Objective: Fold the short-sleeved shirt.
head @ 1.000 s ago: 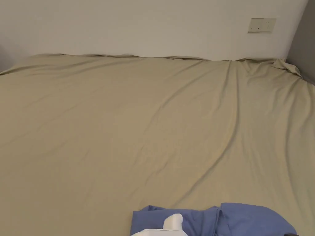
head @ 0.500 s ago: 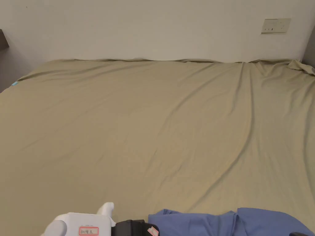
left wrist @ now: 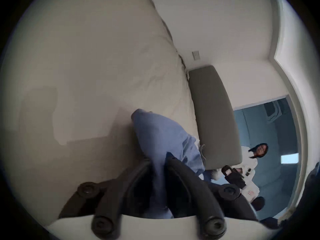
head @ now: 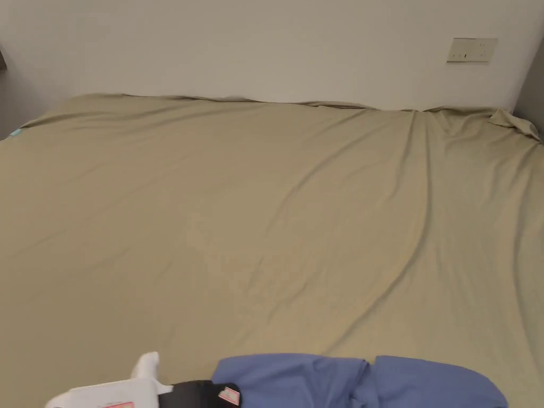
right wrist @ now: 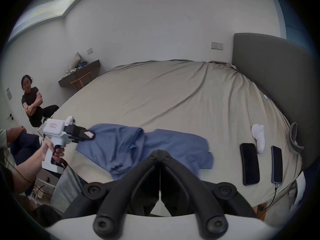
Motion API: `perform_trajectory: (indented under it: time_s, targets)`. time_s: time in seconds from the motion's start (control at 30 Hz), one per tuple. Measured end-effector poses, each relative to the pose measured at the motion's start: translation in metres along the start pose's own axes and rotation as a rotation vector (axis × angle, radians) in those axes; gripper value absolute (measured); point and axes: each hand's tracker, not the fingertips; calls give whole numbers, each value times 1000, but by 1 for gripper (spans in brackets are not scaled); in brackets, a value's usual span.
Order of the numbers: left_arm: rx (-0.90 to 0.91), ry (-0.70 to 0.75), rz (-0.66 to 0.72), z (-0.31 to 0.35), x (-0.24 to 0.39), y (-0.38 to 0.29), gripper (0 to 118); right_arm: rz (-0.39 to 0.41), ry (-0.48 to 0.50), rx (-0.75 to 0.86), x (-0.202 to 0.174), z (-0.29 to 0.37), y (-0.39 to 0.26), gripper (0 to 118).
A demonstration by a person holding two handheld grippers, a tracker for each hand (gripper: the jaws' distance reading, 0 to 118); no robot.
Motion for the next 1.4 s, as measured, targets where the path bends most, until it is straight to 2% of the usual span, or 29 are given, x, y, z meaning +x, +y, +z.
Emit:
perform_trajectory:
  time_s: [0.07, 0.23, 0.33, 0.47, 0.7, 0.8, 0.83, 0.87, 0.9, 0.93, 0.97, 1.0, 1.13, 1.23, 1.33, 1.37, 1.4]
  targets:
    - [30, 81, -50, 37, 5, 10, 9, 10, 12, 1, -4, -4, 3, 3]
    - [186, 264, -22, 122, 21, 35, 9, 39, 46, 13, -15, -12, 11, 3]
    - [216, 399, -109, 136, 37, 45, 9, 44, 60, 15, -21, -13, 14, 3]
    - [166, 473, -178, 96, 86, 45, 9, 47, 60, 7, -24, -14, 13, 3]
    - [-31, 322, -331, -28, 134, 30, 9, 31, 51, -8, -12, -11, 7, 3]
    - [-146, 267, -347, -78, 136, 20, 10, 23, 40, -2, -7, -8, 6, 3]
    - [-180, 252, -346, -91, 138, 9, 17, 21, 37, 0, -5, -8, 6, 3]
    - [-230, 242, -343, -105, 133, 5, 30, 19, 35, -1, -4, -8, 6, 3]
    - [-260, 239, -321, -116, 126, 1, 62, 18, 34, -1, -3, -8, 6, 3]
    - [-290, 214, -284, -125, 117, -1, 82, 17, 32, 0, -3, -8, 5, 3]
    - [-317, 190, -254, -133, 111, -7, 84, 17, 30, -1, -3, -8, 5, 3]
    - [-307, 182, -216, -135, 105, -8, 84, 16, 32, -1, -2, -9, 5, 3]
    - [-219, 135, -217, -104, 108, -5, 84, 14, 38, -6, -1, -11, 4, 3]
    - [-131, 50, -251, -62, 113, 0, 84, 19, 46, -12, -3, -13, 4, 3]
    - [-41, -78, -212, -35, 101, 1, 81, 22, 51, -12, -4, -15, 4, 3]
    - [-25, -115, -194, -30, 98, 3, 74, 21, 55, -11, -5, -16, 4, 3]
    - [-24, -131, -186, -32, 91, 3, 45, 21, 57, -11, -6, -16, 3, 3]
